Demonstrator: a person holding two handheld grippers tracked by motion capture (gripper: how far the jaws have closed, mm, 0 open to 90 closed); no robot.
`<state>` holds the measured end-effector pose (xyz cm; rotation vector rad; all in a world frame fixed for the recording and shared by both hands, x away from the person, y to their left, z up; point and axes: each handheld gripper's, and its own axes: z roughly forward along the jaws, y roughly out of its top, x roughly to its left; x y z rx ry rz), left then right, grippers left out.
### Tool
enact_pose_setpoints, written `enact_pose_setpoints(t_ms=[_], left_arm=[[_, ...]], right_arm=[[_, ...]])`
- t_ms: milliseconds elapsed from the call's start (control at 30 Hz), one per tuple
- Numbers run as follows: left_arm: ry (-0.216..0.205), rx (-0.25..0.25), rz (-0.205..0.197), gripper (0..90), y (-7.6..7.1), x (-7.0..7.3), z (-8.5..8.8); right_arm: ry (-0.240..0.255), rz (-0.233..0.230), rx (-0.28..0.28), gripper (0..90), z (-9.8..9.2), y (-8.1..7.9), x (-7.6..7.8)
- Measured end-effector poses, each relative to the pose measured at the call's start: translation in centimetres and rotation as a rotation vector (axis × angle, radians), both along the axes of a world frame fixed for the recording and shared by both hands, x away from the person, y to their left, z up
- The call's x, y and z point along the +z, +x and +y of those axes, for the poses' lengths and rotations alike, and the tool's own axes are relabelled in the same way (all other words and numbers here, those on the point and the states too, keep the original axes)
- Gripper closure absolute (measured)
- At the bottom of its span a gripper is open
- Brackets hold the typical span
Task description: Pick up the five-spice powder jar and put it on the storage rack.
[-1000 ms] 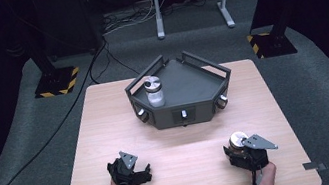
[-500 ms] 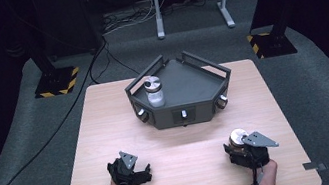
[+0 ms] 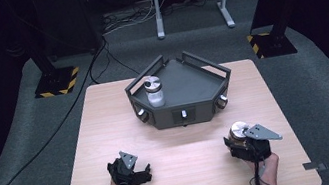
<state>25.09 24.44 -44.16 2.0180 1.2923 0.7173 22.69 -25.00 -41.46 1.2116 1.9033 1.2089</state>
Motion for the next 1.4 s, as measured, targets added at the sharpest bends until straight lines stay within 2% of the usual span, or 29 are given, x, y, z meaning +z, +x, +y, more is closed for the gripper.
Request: enact_pose_setpoints(t_ms=[533,900,1233,1400], left_arm=[[-0.005,-0.006,0.005,1.0,0.1,0.0,0.1],[-0.016,-0.006,0.015,1.0,0.3,0.1,0.4],[-0.022,-0.006,0.021,0.9,0.4,0.1,0.5],[-0.022,-0.005,0.020,0.8,0.4,0.1,0.4]], right_arm=[[-0.041,-0.050,0.017,29.5,0.7,1.1,3.0],[-0.048,-0.057,0.027,29.5,1.1,2.5,4.5],[-0.066,-0.085,0.033,29.6,1.2,3.2,5.9],[-0.059,-0.096,0.032,29.6,1.1,3.7,6.6]])
